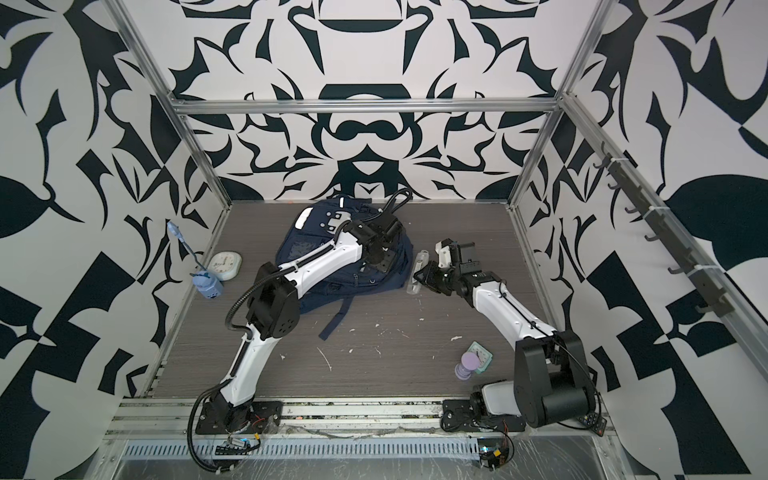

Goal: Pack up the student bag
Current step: 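Pinch the pocket edge open with the left gripper while the right carries the case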

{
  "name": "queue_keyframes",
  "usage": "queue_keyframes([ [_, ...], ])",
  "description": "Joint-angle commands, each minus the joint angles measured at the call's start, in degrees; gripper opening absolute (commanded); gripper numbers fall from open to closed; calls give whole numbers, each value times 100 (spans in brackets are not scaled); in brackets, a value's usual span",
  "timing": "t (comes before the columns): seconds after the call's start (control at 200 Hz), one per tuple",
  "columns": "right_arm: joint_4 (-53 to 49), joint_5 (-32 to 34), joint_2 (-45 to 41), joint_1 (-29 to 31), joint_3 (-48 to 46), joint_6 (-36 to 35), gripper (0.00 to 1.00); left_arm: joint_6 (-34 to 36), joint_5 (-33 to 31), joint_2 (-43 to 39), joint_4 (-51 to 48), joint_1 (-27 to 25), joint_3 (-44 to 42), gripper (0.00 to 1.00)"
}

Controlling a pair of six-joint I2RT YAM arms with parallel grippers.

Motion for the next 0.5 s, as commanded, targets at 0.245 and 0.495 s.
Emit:
queue_keyframes([
  [0.245,307,-180,-126,-28,29,64,12,265,-762,84,-479,-72,226,24],
  [0.495,625,-435,-17,-23,-9,224,12,498,-634,-458,-538,-72,235,0],
])
